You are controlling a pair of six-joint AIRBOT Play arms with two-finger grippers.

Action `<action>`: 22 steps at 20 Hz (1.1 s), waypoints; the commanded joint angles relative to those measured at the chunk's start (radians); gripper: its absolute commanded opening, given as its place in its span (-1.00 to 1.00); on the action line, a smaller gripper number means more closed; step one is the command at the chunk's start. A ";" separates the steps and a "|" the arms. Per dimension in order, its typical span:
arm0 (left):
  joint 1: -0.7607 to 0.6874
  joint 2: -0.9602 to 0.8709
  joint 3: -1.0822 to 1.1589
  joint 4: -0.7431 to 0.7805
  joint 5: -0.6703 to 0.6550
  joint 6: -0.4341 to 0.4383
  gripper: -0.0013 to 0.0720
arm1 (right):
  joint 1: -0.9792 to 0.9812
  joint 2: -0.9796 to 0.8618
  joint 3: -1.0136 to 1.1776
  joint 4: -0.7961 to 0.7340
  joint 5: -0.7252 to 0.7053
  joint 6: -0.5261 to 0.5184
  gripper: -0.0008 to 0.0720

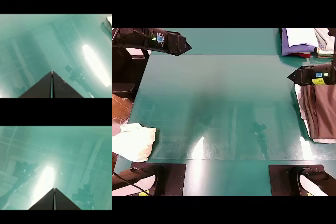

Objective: Fold the shirts.

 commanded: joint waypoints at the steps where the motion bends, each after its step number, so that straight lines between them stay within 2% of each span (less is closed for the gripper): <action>1: 0.000 0.001 0.000 0.000 0.000 0.000 -0.89 | 0.002 -0.001 0.001 0.000 0.000 0.000 -0.93; 13: 0.000 0.001 0.000 -0.001 0.006 0.000 -0.89 | 0.002 -0.001 0.001 0.008 0.026 0.000 -0.93; 16: 0.001 0.001 0.001 0.000 0.091 0.000 -0.89 | 0.002 -0.001 0.001 0.007 0.053 0.000 -0.93; 18: 0.019 0.005 0.011 0.035 0.009 0.000 -0.89 | 0.002 0.001 0.001 0.008 0.053 0.000 -0.93; 22: 0.144 0.085 -0.013 0.211 -0.285 0.022 -0.89 | 0.002 0.013 0.001 0.008 0.050 0.000 -0.93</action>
